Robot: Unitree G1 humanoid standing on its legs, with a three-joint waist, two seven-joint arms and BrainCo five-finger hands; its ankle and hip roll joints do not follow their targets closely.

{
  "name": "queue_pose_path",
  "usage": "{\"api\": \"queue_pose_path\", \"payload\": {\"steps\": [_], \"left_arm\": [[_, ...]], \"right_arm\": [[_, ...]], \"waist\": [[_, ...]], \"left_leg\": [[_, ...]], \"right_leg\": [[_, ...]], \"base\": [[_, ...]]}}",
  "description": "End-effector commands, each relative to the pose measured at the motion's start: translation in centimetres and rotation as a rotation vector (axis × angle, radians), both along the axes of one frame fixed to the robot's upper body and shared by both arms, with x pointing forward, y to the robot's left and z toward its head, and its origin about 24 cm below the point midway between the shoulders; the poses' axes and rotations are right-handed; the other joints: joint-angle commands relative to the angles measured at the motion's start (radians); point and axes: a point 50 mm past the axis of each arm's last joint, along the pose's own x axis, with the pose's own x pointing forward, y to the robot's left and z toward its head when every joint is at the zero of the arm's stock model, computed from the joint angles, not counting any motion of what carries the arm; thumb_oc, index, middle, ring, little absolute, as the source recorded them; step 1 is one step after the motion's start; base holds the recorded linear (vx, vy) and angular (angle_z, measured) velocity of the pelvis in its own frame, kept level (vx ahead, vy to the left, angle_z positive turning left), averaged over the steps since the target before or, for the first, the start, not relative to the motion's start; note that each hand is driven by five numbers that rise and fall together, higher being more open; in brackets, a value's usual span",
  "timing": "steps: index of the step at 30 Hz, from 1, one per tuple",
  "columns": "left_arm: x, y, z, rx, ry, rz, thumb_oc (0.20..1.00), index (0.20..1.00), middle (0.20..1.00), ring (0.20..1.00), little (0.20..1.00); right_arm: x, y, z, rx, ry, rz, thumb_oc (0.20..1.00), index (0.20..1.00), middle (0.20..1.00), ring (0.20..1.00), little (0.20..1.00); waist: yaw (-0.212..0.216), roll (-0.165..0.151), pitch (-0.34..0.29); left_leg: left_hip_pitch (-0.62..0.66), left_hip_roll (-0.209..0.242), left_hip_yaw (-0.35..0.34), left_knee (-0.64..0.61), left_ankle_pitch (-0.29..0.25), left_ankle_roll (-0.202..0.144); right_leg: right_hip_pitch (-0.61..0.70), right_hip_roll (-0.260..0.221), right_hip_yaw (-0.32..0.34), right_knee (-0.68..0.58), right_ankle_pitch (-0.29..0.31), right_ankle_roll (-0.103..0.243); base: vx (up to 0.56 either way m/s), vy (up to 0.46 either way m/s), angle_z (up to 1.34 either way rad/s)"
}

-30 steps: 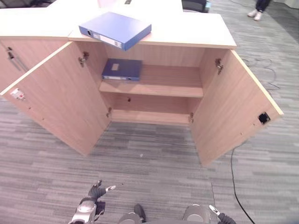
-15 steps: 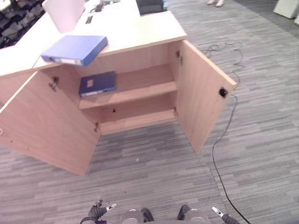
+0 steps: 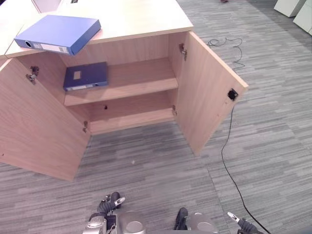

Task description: Put the empty folder in the office cabinet

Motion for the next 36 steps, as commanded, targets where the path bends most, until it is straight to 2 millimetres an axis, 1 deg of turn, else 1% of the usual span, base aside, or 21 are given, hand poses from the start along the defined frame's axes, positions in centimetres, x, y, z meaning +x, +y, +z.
{"api": "queue_pose_path", "payload": {"steps": [1, 6, 8, 9, 10, 11, 12, 14, 15, 16, 18, 19, 20, 21, 22, 24, 26, 27, 31, 35, 36], "left_arm": [[1.0, 3.9, 1.5, 0.097, -0.062, 0.063, 1.0, 1.0, 1.0, 1.0, 1.0], [1.1, 4.2, 1.6, 0.112, -0.047, 0.024, 1.0, 1.0, 1.0, 1.0, 1.0], [1.5, 4.3, 1.8, 0.119, -0.046, -0.003, 1.0, 1.0, 1.0, 1.0, 1.0], [1.6, 4.4, 1.9, 0.126, -0.046, -0.02, 1.0, 1.0, 1.0, 1.0, 1.0], [1.9, 4.4, 2.0, 0.131, -0.045, -0.036, 1.0, 1.0, 1.0, 1.0, 1.0], [2.0, 4.8, 2.1, 0.146, -0.045, -0.052, 1.0, 1.0, 1.0, 1.0, 1.0], [2.1, 4.8, 2.2, 0.147, -0.045, -0.052, 1.0, 1.0, 1.0, 1.0, 1.0], [2.3, 5.2, 2.4, 0.158, -0.049, -0.066, 1.0, 1.0, 1.0, 1.0, 1.0], [2.3, 5.2, 2.4, 0.159, -0.049, -0.065, 1.0, 1.0, 1.0, 1.0, 1.0], [2.2, 5.7, 2.6, 0.173, -0.045, -0.073, 1.0, 1.0, 1.0, 1.0, 1.0], [1.9, 6.1, 2.7, 0.182, -0.038, -0.067, 1.0, 1.0, 1.0, 1.0, 1.0], [1.9, 6.2, 2.7, 0.183, -0.041, -0.059, 1.0, 1.0, 1.0, 1.0, 1.0], [2.1, 6.0, 2.7, 0.173, -0.052, -0.051, 1.0, 1.0, 1.0, 1.0, 1.0], [2.2, 5.8, 2.7, 0.167, -0.053, -0.048, 1.0, 1.0, 1.0, 1.0, 1.0], [2.2, 5.7, 2.6, 0.166, -0.053, -0.046, 1.0, 1.0, 1.0, 1.0, 1.0], [2.3, 5.5, 2.5, 0.164, -0.049, -0.055, 1.0, 1.0, 1.0, 1.0, 1.0], [2.2, 5.3, 2.4, 0.163, -0.043, -0.061, 1.0, 1.0, 1.0, 1.0, 1.0], [1.8, 5.2, 2.1, 0.161, -0.026, -0.058, 1.0, 1.0, 1.0, 1.0, 1.0], [1.5, 4.2, 1.7, 0.134, -0.026, -0.067, 1.0, 1.0, 1.0, 1.0, 1.0], [1.1, 3.7, 1.4, 0.119, -0.019, -0.067, 1.0, 1.0, 1.0, 1.0, 1.0], [0.9, 3.2, 1.2, 0.104, -0.019, -0.064, 1.0, 1.0, 1.0, 1.0, 1.0]], "right_arm": [[1.6, 1.6, -0.3, 0.031, -0.039, 0.035, 1.0, 1.0, 1.0, 1.0, 1.0], [1.6, 2.5, -0.7, 0.057, -0.035, 0.039, 1.0, 1.0, 1.0, 1.0, 1.0], [1.6, 3.2, -0.9, 0.077, -0.02, 0.067, 1.0, 1.0, 1.0, 1.0, 1.0], [1.8, 3.4, -0.9, 0.079, -0.018, 0.089, 1.0, 1.0, 1.0, 1.0, 1.0], [2.2, 3.5, -0.9, 0.08, -0.021, 0.107, 1.0, 1.0, 1.0, 1.0, 1.0], [3.0, 4.0, -0.8, 0.088, -0.045, 0.125, 1.0, 1.0, 1.0, 1.0, 1.0], [3.0, 4.0, -0.8, 0.089, -0.045, 0.125, 1.0, 1.0, 1.0, 1.0, 1.0], [4.1, 4.5, -0.6, 0.101, -0.077, 0.141, 1.0, 1.0, 1.0, 1.0, 1.0], [4.1, 4.5, -0.6, 0.101, -0.077, 0.141, 1.0, 1.0, 1.0, 1.0, 1.0], [4.8, 4.8, -0.5, 0.107, -0.097, 0.154, 1.0, 1.0, 1.0, 1.0, 1.0], [5.4, 5.2, -0.4, 0.11, -0.109, 0.171, 1.0, 1.0, 1.0, 1.0, 1.0], [5.9, 6.0, -0.4, 0.131, -0.137, 0.19, 1.0, 1.0, 1.0, 1.0, 1.0], [5.9, 6.1, -0.4, 0.142, -0.148, 0.177, 1.0, 1.0, 1.0, 1.0, 1.0], [5.8, 6.1, -0.4, 0.143, -0.149, 0.167, 1.0, 1.0, 1.0, 1.0, 1.0], [5.6, 6.2, -0.5, 0.145, -0.146, 0.16, 1.0, 1.0, 1.0, 1.0, 1.0], [5.4, 6.3, -0.6, 0.143, -0.136, 0.159, 1.0, 1.0, 1.0, 1.0, 1.0], [5.5, 6.2, -0.6, 0.139, -0.137, 0.157, 1.0, 1.0, 1.0, 1.0, 1.0], [4.7, 6.2, -0.8, 0.146, -0.108, 0.154, 1.0, 1.0, 1.0, 1.0, 1.0], [3.8, 5.7, -1.0, 0.125, -0.075, 0.172, 1.0, 1.0, 1.0, 1.0, 1.0], [3.1, 5.1, -1.0, 0.105, -0.046, 0.176, 1.0, 1.0, 1.0, 1.0, 1.0], [2.6, 4.3, -1.0, 0.086, -0.029, 0.168, 1.0, 1.0, 1.0, 1.0, 1.0]], "waist": [[0.032, -0.066, 0.005], [0.048, -0.095, -0.009], [0.053, -0.117, -0.015], [0.059, -0.129, -0.019], [0.061, -0.137, -0.022], [0.071, -0.153, -0.026], [0.073, -0.155, -0.027], [0.077, -0.159, -0.029], [0.079, -0.161, -0.029], [0.09, -0.157, -0.031], [0.094, -0.152, -0.025], [0.068, -0.118, -0.007], [0.049, -0.102, 0.004], [0.044, -0.095, 0.003], [0.043, -0.1, 0.004], [0.043, -0.11, 0.0], [0.039, -0.115, -0.003], [0.032, -0.118, -0.006], [0.031, -0.122, -0.028], [0.025, -0.113, -0.033], [0.017, -0.104, -0.043]], "left_leg": [[0.001, 0.048, 0.013, -0.039, 0.084, -0.132], [-0.019, 0.012, 0.02, 0.0, 0.038, -0.128], [-0.022, -0.029, 0.033, 0.011, 0.002, -0.117], [-0.029, -0.057, 0.04, 0.021, -0.013, -0.108], [-0.031, -0.08, 0.045, 0.023, -0.028, -0.098], [-0.035, -0.114, 0.068, 0.024, -0.053, -0.076], [-0.036, -0.115, 0.071, 0.025, -0.054, -0.075], [-0.02, -0.15, 0.097, 0.013, -0.078, -0.045], [-0.019, -0.153, 0.1, 0.012, -0.078, -0.043], [0.02, -0.193, 0.136, -0.024, -0.101, -0.007], [0.073, -0.231, 0.17, -0.074, -0.107, 0.022], [0.109, -0.267, 0.155, -0.099, -0.123, 0.055], [0.124, -0.291, 0.135, -0.099, -0.128, 0.066], [0.127, -0.3, 0.128, -0.103, -0.126, 0.069], [0.134, -0.314, 0.128, -0.107, -0.133, 0.067], [0.138, -0.315, 0.129, -0.115, -0.14, 0.051], [0.144, -0.306, 0.129, -0.117, -0.148, 0.033], [0.15, -0.307, 0.118, -0.112, -0.152, 0.023], [0.152, -0.327, 0.119, -0.11, -0.156, 0.02], [0.159, -0.322, 0.113, -0.109, -0.154, 0.009], [0.172, -0.302, 0.108, -0.11, -0.147, -0.013]], "right_leg": [[0.04, -0.078, 0.073, 0.002, -0.019, 0.059], [0.082, -0.13, 0.053, -0.036, 0.033, 0.1], [0.098, -0.177, 0.041, -0.065, 0.107, 0.133], [0.103, -0.205, 0.036, -0.081, 0.166, 0.151], [0.096, -0.221, 0.038, -0.085, 0.202, 0.155], [0.079, -0.26, 0.033, -0.08, 0.298, 0.156], [0.077, -0.262, 0.036, -0.082, 0.301, 0.156], [0.056, -0.292, 0.03, -0.053, 0.357, 0.156], [0.054, -0.295, 0.033, -0.052, 0.357, 0.156], [0.027, -0.319, -0.003, 0.025, 0.37, 0.156], [0.002, -0.337, -0.066, 0.098, 0.444, 0.156], [-0.069, -0.219, -0.013, 0.2, 0.378, 0.156], [-0.123, -0.113, 0.049, 0.209, 0.313, 0.156], [-0.137, -0.084, 0.055, 0.184, 0.294, 0.156], [-0.109, -0.08, 0.044, 0.137, 0.252, 0.148], [-0.086, -0.11, 0.023, -0.016, 0.213, 0.113], [-0.11, -0.141, 0.033, -0.126, 0.248, 0.113], [-0.103, -0.159, 0.068, -0.214, 0.27, 0.123], [-0.043, -0.168, 0.053, -0.281, 0.299, 0.137], [-0.011, -0.164, 0.049, -0.312, 0.305, 0.135], [0.036, -0.145, 0.038, -0.377, 0.31, 0.128]], "base": [[0.08, 0.269, 0.15], [0.1, 0.287, 0.28], [0.11, 0.382, 0.25], [0.08, 0.357, 0.26], [0.09, 0.485, 0.36], [0.06, 0.347, 0.35], [0.07, 0.376, 0.2], [0.09, 0.283, -0.01], [0.15, 0.454, 0.0], [0.15, 0.412, 0.01], [0.24, 0.583, -0.08], [0.28, 0.657, 0.05], [0.23, 0.566, 0.38], [0.13, 0.217, 0.32], [0.07, 0.036, 0.6], [0.07, -0.085, 0.59], [0.12, -0.14, 0.17], [0.13, -0.101, -0.14], [0.05, -0.054, 0.12], [0.06, -0.141, 0.02], [0.07, -0.217, -0.22]]}}
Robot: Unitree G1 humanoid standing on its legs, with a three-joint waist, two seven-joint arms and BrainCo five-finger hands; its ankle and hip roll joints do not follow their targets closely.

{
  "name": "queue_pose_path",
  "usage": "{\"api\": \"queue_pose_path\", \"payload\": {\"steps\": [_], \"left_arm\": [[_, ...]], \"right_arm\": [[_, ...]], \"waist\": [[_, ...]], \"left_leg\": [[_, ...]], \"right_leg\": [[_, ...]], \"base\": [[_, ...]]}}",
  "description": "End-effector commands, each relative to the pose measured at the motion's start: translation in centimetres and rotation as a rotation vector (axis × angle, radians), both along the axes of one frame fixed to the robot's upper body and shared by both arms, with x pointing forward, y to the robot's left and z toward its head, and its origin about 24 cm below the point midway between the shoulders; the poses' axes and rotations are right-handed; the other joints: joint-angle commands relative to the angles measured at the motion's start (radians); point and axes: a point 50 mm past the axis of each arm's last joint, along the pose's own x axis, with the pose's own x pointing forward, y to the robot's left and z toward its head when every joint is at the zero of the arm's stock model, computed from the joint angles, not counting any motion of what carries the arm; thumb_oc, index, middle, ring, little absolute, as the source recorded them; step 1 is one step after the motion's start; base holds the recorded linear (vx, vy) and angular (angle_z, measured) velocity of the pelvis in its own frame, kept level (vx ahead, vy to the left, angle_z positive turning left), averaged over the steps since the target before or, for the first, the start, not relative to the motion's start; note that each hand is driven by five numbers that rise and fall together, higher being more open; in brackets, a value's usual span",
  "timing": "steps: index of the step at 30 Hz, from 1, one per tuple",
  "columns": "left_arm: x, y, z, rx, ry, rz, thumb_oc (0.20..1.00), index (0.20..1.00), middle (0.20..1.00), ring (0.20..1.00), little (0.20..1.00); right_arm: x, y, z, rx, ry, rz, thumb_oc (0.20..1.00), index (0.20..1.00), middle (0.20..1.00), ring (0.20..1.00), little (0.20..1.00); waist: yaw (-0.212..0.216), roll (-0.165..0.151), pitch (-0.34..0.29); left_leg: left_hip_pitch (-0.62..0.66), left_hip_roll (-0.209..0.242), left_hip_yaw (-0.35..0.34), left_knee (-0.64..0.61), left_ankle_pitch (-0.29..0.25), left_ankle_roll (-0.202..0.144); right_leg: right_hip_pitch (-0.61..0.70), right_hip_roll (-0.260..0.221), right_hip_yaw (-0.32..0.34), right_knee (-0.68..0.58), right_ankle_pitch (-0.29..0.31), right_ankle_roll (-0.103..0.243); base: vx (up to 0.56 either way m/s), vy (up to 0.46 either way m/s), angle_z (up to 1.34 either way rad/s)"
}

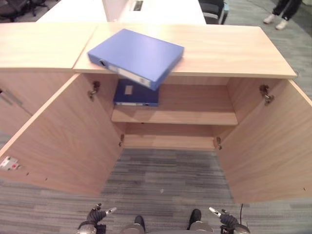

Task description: Put the empty folder in the office cabinet

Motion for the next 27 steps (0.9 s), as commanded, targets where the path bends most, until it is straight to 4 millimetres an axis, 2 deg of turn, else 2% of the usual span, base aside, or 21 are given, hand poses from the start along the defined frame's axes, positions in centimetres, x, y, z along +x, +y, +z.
{"api": "queue_pose_path", "payload": {"steps": [1, 8, 15, 18, 19, 22, 24, 27], "left_arm": [[2.2, 1.2, 1.0, 0.043, -0.061, -0.002, 1.0, 1.0, 1.0, 1.0, 1.0], [1.8, 0.1, 0.6, 0.015, -0.055, -0.007, 1.0, 1.0, 1.0, 1.0, 1.0], [1.8, -0.2, 0.5, 0.007, -0.055, -0.019, 1.0, 1.0, 1.0, 1.0, 1.0], [2.6, 0.0, 0.9, 0.014, -0.084, -0.027, 1.0, 1.0, 1.0, 1.0, 1.0], [2.6, 0.0, 0.9, 0.014, -0.084, -0.027, 1.0, 1.0, 1.0, 1.0, 1.0], [3.3, -0.2, 1.0, 0.003, -0.105, -0.012, 1.0, 1.0, 1.0, 1.0, 1.0], [3.7, -0.4, 1.1, 0.0, -0.111, -0.013, 1.0, 1.0, 1.0, 1.0, 1.0], [3.3, -0.5, 0.8, 0.005, -0.08, -0.03, 1.0, 1.0, 1.0, 1.0, 1.0]], "right_arm": [[0.9, -0.3, 0.2, -0.02, -0.014, 0.003, 1.0, 1.0, 1.0, 1.0, 1.0], [0.0, -1.0, 0.2, -0.043, 0.015, 0.014, 1.0, 1.0, 1.0, 1.0, 1.0], [-0.4, -1.1, 0.2, -0.043, 0.017, 0.007, 1.0, 1.0, 1.0, 1.0, 1.0], [0.3, -1.3, 0.4, -0.048, -0.006, 0.012, 1.0, 1.0, 1.0, 1.0, 1.0], [0.3, -1.3, 0.4, -0.047, -0.006, 0.012, 1.0, 1.0, 1.0, 1.0, 1.0], [0.7, -1.5, 0.6, -0.055, -0.013, 0.014, 1.0, 1.0, 1.0, 1.0, 1.0], [1.0, -1.7, 0.7, -0.064, -0.018, 0.009, 1.0, 1.0, 1.0, 1.0, 1.0], [0.9, -2.0, 0.8, -0.07, -0.007, 0.009, 1.0, 1.0, 1.0, 1.0, 1.0]], "waist": [[-0.004, 0.0, 0.044], [-0.005, 0.015, 0.03], [-0.007, 0.026, 0.033], [-0.011, 0.025, 0.058], [-0.013, 0.025, 0.058], [-0.003, 0.017, 0.082], [-0.003, 0.011, 0.089], [0.006, 0.014, 0.071]], "left_leg": [[-0.039, 0.02, -0.048, 0.005, 0.045, -0.042], [-0.023, 0.067, -0.06, -0.005, 0.07, -0.077], [-0.028, 0.089, -0.074, 0.001, 0.085, -0.094], [-0.093, 0.115, -0.098, 0.133, 0.07, -0.116], [-0.098, 0.116, -0.1, 0.14, 0.067, -0.117], [-0.181, 0.11, -0.151, 0.277, 0.104, -0.144], [-0.218, 0.111, -0.16, 0.281, 0.1, -0.143], [-0.218, 0.107, -0.125, 0.155, 0.091, -0.112]], "right_leg": [[0.064, -0.055, 0.007, 0.02, -0.052, 0.105], [0.112, -0.001, 0.002, -0.027, -0.089, 0.084], [0.123, 0.018, -0.007, -0.027, -0.114, 0.071], [0.128, 0.027, -0.01, -0.027, -0.139, 0.047], [0.128, 0.028, -0.012, -0.027, -0.14, 0.046], [0.15, 0.031, -0.021, -0.027, -0.157, 0.028], [0.154, 0.023, -0.033, -0.027, -0.159, 0.034], [0.144, 0.024, -0.034, -0.027, -0.155, 0.052]], "base": [[0.09, -0.261, 0.09], [0.02, -0.123, 0.02], [0.0, -0.072, 0.12], [-0.05, -0.085, 0.19], [-0.04, -0.042, 0.38], [-0.02, -0.037, 0.28], [0.01, 0.022, 0.31], [0.1, 0.101, 0.16]]}}
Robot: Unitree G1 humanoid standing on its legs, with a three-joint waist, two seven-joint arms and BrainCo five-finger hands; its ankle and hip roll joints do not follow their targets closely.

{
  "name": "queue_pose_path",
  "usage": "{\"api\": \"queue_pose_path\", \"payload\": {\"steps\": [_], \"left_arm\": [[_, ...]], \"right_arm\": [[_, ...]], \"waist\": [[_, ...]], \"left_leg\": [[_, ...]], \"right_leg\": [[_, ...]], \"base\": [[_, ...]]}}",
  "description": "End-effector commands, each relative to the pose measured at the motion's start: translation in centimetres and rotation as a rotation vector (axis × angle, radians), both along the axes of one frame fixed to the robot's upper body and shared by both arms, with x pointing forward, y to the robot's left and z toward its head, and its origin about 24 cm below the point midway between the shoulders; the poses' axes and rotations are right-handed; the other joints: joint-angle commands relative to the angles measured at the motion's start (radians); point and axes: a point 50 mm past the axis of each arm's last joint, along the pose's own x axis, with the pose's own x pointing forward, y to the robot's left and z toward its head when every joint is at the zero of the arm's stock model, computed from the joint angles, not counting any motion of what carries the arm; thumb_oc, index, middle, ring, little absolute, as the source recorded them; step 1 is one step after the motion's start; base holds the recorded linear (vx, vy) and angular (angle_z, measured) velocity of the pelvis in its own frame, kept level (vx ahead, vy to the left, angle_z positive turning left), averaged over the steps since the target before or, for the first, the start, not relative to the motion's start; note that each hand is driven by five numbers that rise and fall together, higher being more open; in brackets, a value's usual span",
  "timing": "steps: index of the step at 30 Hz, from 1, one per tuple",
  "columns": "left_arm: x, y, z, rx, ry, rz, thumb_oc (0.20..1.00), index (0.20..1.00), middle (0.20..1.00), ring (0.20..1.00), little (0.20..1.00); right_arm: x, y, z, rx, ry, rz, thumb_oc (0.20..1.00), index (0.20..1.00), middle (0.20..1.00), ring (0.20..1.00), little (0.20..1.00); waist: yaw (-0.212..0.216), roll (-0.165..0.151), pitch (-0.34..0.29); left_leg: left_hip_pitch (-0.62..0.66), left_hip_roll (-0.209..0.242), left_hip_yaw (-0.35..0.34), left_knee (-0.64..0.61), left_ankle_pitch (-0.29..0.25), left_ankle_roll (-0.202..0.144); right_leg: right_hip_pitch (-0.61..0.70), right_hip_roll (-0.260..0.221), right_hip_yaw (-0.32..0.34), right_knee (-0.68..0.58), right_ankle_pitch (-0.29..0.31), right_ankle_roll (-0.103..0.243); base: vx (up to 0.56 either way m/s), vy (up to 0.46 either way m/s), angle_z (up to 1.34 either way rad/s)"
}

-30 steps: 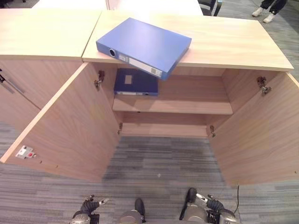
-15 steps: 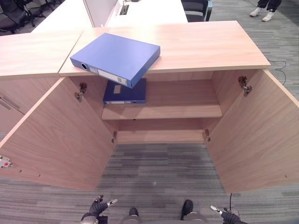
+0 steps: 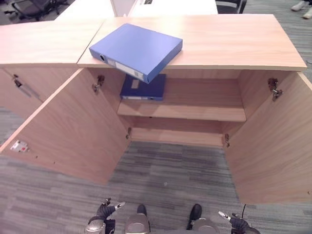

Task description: Put the empty folder in the office cabinet

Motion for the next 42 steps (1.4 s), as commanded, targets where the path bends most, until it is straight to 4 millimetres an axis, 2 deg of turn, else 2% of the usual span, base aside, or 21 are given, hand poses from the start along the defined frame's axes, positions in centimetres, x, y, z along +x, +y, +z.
{"api": "queue_pose_path", "payload": {"steps": [1, 3, 7, 17, 22, 25, 27, 31, 37, 42], "left_arm": [[1.0, 1.4, 0.6, 0.049, -0.016, -0.01, 1.0, 1.0, 1.0, 1.0, 1.0], [0.7, 1.5, 0.5, 0.053, -0.007, -0.01, 1.0, 1.0, 1.0, 1.0, 1.0], [-0.4, 2.2, 0.3, 0.075, 0.04, -0.025, 1.0, 1.0, 1.0, 1.0, 1.0], [-0.2, 3.7, 0.8, 0.115, 0.037, -0.021, 1.0, 1.0, 1.0, 1.0, 1.0], [0.1, 4.2, 1.2, 0.128, 0.023, -0.022, 1.0, 1.0, 1.0, 1.0, 1.0], [0.0, 4.2, 1.2, 0.128, 0.023, -0.022, 1.0, 1.0, 1.0, 1.0, 1.0], [-0.3, 4.4, 1.0, 0.141, 0.052, -0.03, 1.0, 1.0, 1.0, 1.0, 1.0], [0.0, 3.7, 1.0, 0.121, 0.024, -0.051, 1.0, 1.0, 1.0, 1.0, 1.0], [1.0, 3.1, 1.3, 0.112, -0.023, -0.062, 1.0, 1.0, 1.0, 1.0, 1.0], [3.8, 2.1, 2.7, 0.121, -0.154, -0.13, 1.0, 1.0, 1.0, 1.0, 1.0]], "right_arm": [[0.2, -0.2, 0.0, -0.015, 0.017, 0.0, 1.0, 1.0, 1.0, 1.0, 1.0], [0.1, 0.0, -0.1, -0.009, 0.019, 0.005, 1.0, 1.0, 1.0, 1.0, 1.0], [0.0, 1.1, -0.5, 0.015, 0.026, 0.023, 1.0, 1.0, 1.0, 1.0, 1.0], [1.5, 2.6, -0.5, 0.047, -0.003, 0.072, 1.0, 1.0, 1.0, 1.0, 1.0], [2.4, 3.1, -0.3, 0.059, -0.031, 0.073, 1.0, 1.0, 1.0, 1.0, 1.0], [2.6, 3.5, -0.3, 0.068, -0.041, 0.077, 1.0, 1.0, 1.0, 1.0, 1.0], [2.3, 3.1, -0.3, 0.057, -0.034, 0.061, 1.0, 1.0, 1.0, 1.0, 1.0], [1.4, 3.1, -0.6, 0.054, -0.011, 0.057, 1.0, 1.0, 1.0, 1.0, 1.0], [0.9, 2.2, -0.5, 0.031, 0.002, 0.044, 1.0, 1.0, 1.0, 1.0, 1.0], [0.4, 1.7, -0.5, 0.016, 0.013, 0.041, 1.0, 1.0, 1.0, 1.0, 1.0]], "waist": [[0.023, -0.01, -0.01], [0.024, -0.011, -0.019], [0.021, -0.036, -0.049], [0.04, -0.058, -0.036], [0.038, -0.051, -0.019], [0.022, -0.021, 0.006], [0.02, -0.025, 0.008], [0.011, -0.032, -0.013], [0.005, -0.03, -0.035], [0.004, -0.03, -0.05]], "left_leg": [[-0.029, 0.027, 0.003, -0.109, 0.056, -0.003], [-0.011, 0.02, 0.0, -0.144, 0.061, 0.002], [0.053, -0.007, 0.045, -0.191, 0.055, 0.027], [0.09, -0.068, 0.094, -0.22, 0.015, 0.091], [0.11, -0.09, 0.119, -0.229, -0.007, 0.121], [0.156, -0.092, 0.15, -0.241, -0.027, 0.14], [0.166, -0.102, 0.161, -0.241, -0.042, 0.129], [0.153, -0.117, 0.153, -0.237, -0.034, 0.122], [0.147, -0.109, 0.154, -0.241, -0.026, 0.107], [0.158, -0.11, 0.153, -0.241, -0.029, 0.096]], "right_leg": [[0.075, -0.029, 0.056, 0.009, -0.109, 0.11], [0.074, -0.027, 0.064, 0.009, -0.109, 0.111], [0.074, -0.043, 0.088, 0.018, -0.092, 0.122], [0.002, -0.109, 0.121, 0.152, -0.069, 0.167], [-0.062, -0.138, 0.12, 0.297, -0.043, 0.187], [-0.151, -0.127, 0.094, 0.463, 0.011, 0.189], [-0.135, -0.169, 0.055, 0.339, -0.007, 0.188], [-0.086, -0.162, 0.072, 0.198, 0.002, 0.184], [-0.045, -0.17, 0.081, 0.117, 0.042, 0.187], [0.002, -0.162, 0.058, 0.073, 0.031, 0.187]], "base": [[0.07, 0.095, 0.05], [0.1, 0.089, -0.22], [0.13, 0.136, -0.2], [0.05, 0.149, -0.11], [0.04, 0.164, -0.17], [0.09, 0.171, -0.41], [0.16, 0.016, -0.14], [0.05, -0.043, 0.13], [0.02, -0.063, 0.05], [0.02, -0.031, -0.03]]}}
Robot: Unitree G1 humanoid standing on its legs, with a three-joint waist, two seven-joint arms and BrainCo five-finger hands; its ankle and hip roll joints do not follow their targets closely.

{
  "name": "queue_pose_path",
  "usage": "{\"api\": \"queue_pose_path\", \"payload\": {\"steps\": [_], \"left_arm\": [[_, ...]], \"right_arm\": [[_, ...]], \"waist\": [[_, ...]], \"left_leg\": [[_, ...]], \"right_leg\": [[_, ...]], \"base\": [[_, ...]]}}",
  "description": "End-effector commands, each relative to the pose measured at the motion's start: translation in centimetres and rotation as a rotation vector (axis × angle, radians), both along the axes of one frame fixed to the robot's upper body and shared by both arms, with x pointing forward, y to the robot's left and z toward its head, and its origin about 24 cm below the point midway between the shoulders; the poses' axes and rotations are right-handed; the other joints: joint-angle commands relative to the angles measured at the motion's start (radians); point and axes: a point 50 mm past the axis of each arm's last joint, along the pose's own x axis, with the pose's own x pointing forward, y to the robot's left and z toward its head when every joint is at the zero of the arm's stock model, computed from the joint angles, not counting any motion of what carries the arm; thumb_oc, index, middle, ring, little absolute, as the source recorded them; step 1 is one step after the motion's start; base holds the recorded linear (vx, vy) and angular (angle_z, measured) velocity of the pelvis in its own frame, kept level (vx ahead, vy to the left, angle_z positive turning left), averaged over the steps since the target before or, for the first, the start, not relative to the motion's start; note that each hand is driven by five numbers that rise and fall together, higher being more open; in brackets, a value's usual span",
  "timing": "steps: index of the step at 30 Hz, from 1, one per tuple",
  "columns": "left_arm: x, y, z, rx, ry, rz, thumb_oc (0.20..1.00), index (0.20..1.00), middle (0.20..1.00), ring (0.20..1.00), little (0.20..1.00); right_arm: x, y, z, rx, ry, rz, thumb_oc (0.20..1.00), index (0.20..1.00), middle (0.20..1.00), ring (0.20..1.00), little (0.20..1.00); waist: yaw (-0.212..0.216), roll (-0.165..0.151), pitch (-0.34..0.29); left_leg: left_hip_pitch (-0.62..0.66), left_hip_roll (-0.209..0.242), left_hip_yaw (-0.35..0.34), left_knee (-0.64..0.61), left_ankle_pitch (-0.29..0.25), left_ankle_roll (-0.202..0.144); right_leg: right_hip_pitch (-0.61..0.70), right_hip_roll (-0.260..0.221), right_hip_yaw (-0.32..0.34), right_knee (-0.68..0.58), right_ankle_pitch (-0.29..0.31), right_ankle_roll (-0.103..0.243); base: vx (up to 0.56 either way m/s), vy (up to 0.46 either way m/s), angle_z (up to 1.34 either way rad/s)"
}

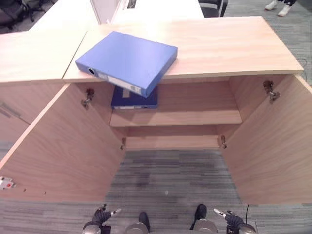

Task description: Put the empty folder in the office cabinet

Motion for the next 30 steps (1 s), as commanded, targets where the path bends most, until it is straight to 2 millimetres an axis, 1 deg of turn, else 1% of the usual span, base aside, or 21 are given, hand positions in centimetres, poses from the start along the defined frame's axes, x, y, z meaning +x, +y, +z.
{"api": "queue_pose_path", "payload": {"steps": [1, 2, 3, 4, 5, 8, 9, 10, 14, 16, 18, 22, 23, 24, 25, 27, 30], "left_arm": [[4.6, 0.9, 2.9, 0.103, -0.181, -0.115, 1.0, 1.0, 1.0, 1.0, 1.0], [4.6, 1.0, 2.9, 0.104, -0.18, -0.115, 1.0, 1.0, 1.0, 1.0, 1.0], [5.5, 0.9, 3.8, 0.125, -0.23, -0.142, 1.0, 1.0, 1.0, 1.0, 1.0], [5.5, 1.0, 3.8, 0.125, -0.23, -0.142, 1.0, 1.0, 1.0, 1.0, 1.0], [7.1, 0.9, 5.6, 0.166, -0.326, -0.186, 1.0, 1.0, 1.0, 1.0, 1.0], [8.9, 1.1, 8.8, 0.258, -0.474, -0.255, 1.0, 1.0, 1.0, 1.0, 1.0], [10.0, 1.5, 11.4, 0.359, -0.581, -0.293, 1.0, 1.0, 1.0, 1.0, 1.0], [10.0, 1.6, 11.4, 0.362, -0.58, -0.293, 1.0, 1.0, 1.0, 1.0, 1.0], [11.7, 2.2, 16.1, 0.6, -0.78, -0.323, 1.0, 1.0, 1.0, 1.0, 1.0], [12.2, 2.5, 18.1, 0.728, -0.863, -0.319, 1.0, 1.0, 1.0, 1.0, 1.0], [12.5, 2.7, 20.0, 0.819, -0.941, -0.29, 1.0, 1.0, 1.0, 1.0, 1.0], [12.7, 3.5, 23.5, 1.045, -1.061, -0.247, 1.0, 1.0, 1.0, 1.0, 1.0], [12.7, 3.5, 23.5, 1.05, -1.061, -0.247, 1.0, 1.0, 1.0, 1.0, 1.0], [12.7, 3.6, 24.2, 1.102, -1.077, -0.242, 1.0, 1.0, 1.0, 1.0, 1.0], [12.9, 3.8, 25.4, 1.179, -1.113, -0.229, 1.0, 1.0, 1.0, 1.0, 1.0], [13.1, 3.5, 26.8, 1.237, -1.171, -0.241, 1.0, 1.0, 1.0, 1.0, 1.0], [13.4, 3.4, 28.3, 1.321, -1.211, -0.269, 1.0, 1.0, 1.0, 1.0, 1.0]], "right_arm": [[0.8, 0.7, 0.1, 0.001, -0.033, 0.02, 1.0, 1.0, 1.0, 1.0, 1.0], [0.8, 0.7, 0.1, 0.001, -0.033, 0.02, 1.0, 1.0, 1.0, 1.0, 1.0], [0.7, 0.7, 0.0, 0.001, -0.032, 0.016, 1.0, 1.0, 1.0, 1.0, 1.0], [0.7, 0.7, 0.0, 0.002, -0.032, 0.016, 1.0, 1.0, 1.0, 1.0, 1.0], [0.5, 0.6, 0.0, 0.0, -0.034, 0.007, 1.0, 1.0, 1.0, 1.0, 1.0], [0.1, 0.7, -0.1, -0.004, -0.027, -0.001, 1.0, 1.0, 1.0, 1.0, 1.0], [-0.1, 0.9, -0.2, -0.005, -0.024, -0.002, 1.0, 1.0, 1.0, 1.0, 1.0], [-0.1, 1.0, -0.2, -0.005, -0.023, -0.001, 1.0, 1.0, 1.0, 1.0, 1.0], [-0.8, 1.5, -0.5, -0.017, -0.002, 0.011, 1.0, 1.0, 1.0, 1.0, 1.0], [-1.0, 1.8, -0.6, -0.022, 0.005, 0.023, 1.0, 1.0, 1.0, 1.0, 1.0], [-1.2, 2.1, -0.8, -0.023, 0.014, 0.031, 1.0, 1.0, 1.0, 1.0, 1.0], [-1.5, 2.7, -0.9, -0.018, 0.022, 0.059, 1.0, 1.0, 1.0, 1.0, 1.0], [-1.5, 2.7, -0.9, -0.017, 0.021, 0.06, 1.0, 1.0, 1.0, 1.0, 1.0], [-1.6, 2.8, -1.0, -0.017, 0.023, 0.062, 1.0, 1.0, 1.0, 1.0, 1.0], [-1.7, 2.9, -1.0, -0.017, 0.027, 0.062, 1.0, 1.0, 1.0, 1.0, 1.0], [-1.8, 2.9, -1.0, -0.017, 0.031, 0.067, 1.0, 1.0, 1.0, 1.0, 1.0], [-1.8, 2.8, -1.1, -0.02, 0.037, 0.081, 1.0, 1.0, 1.0, 1.0, 1.0]], "waist": [[0.008, -0.015, 0.046], [0.008, -0.015, 0.046], [0.008, -0.014, 0.045], [0.008, -0.014, 0.045], [0.011, -0.012, 0.044], [0.017, -0.015, 0.043], [0.023, -0.017, 0.042], [0.023, -0.018, 0.041], [0.031, -0.024, 0.035], [0.031, -0.028, 0.031], [0.033, -0.032, 0.027], [0.033, -0.038, 0.02], [0.033, -0.039, 0.02], [0.033, -0.041, 0.018], [0.033, -0.042, 0.015], [0.033, -0.044, 0.012], [0.029, -0.042, 0.007]], "left_leg": [[-0.022, -0.023, -0.03, 0.003, -0.008, -0.021], [-0.022, -0.023, -0.03, 0.003, -0.008, -0.022], [-0.02, -0.022, -0.032, 0.003, -0.007, -0.024], [-0.02, -0.022, -0.032, 0.003, -0.007, -0.024], [-0.021, -0.019, -0.035, 0.003, -0.007, -0.027], [-0.021, -0.013, -0.041, 0.003, -0.004, -0.034], [-0.022, -0.008, -0.045, 0.003, -0.003, -0.037], [-0.022, -0.008, -0.045, 0.003, -0.003, -0.038], [-0.02, 0.002, -0.048, 0.003, -0.007, -0.044], [-0.017, 0.006, -0.049, 0.003, -0.008, -0.046], [-0.012, 0.01, -0.048, 0.003, -0.01, -0.049], [-0.004, 0.016, -0.046, 0.003, -0.014, -0.053], [-0.003, 0.016, -0.046, 0.003, -0.014, -0.054], [-0.001, 0.018, -0.045, 0.003, -0.014, -0.055], [0.002, 0.021, -0.042, 0.003, -0.014, -0.057], [0.006, 0.023, -0.041, 0.003, -0.016, -0.058], [0.013, 0.025, -0.039, 0.003, -0.017, -0.059]], "right_leg": [[0.075, -0.083, -0.005, 0.037, -0.041, 0.14], [0.077, -0.082, -0.006, 0.036, -0.041, 0.14], [0.082, -0.08, -0.009, 0.033, -0.044, 0.14], [0.082, -0.08, -0.01, 0.033, -0.044, 0.14], [0.088, -0.075, -0.014, 0.025, -0.047, 0.139], [0.1, -0.069, -0.021, 0.015, -0.051, 0.139], [0.104, -0.065, -0.023, 0.011, -0.056, 0.139], [0.105, -0.065, -0.024, 0.011, -0.056, 0.139], [0.111, -0.057, -0.027, 0.01, -0.068, 0.137], [0.114, -0.051, -0.026, 0.01, -0.075, 0.135], [0.12, -0.045, -0.026, 0.009, -0.081, 0.132], [0.13, -0.035, -0.024, 0.004, -0.089, 0.129], [0.13, -0.035, -0.024, 0.004, -0.089, 0.129], [0.132, -0.033, -0.025, 0.004, -0.091, 0.129], [0.134, -0.03, -0.024, 0.004, -0.094, 0.128], [0.137, -0.025, -0.021, 0.004, -0.099, 0.126], [0.14, -0.021, -0.023, 0.008, -0.103, 0.124]], "base": [[0.01, -0.031, -0.04], [0.02, -0.043, 0.02], [0.0, 0.0, 0.0], [0.02, -0.043, 0.02], [0.02, -0.051, 0.03], [0.03, -0.071, 0.1], [0.03, -0.061, 0.14], [0.03, -0.06, 0.11], [0.02, -0.049, 0.02], [0.04, -0.04, 0.02], [0.04, -0.034, 0.0], [0.03, -0.019, -0.01], [0.0, 0.0, 0.0], [0.03, -0.032, -0.02], [0.03, -0.039, -0.01], [0.01, -0.019, -0.01], [0.0, 0.0, 0.0]]}}
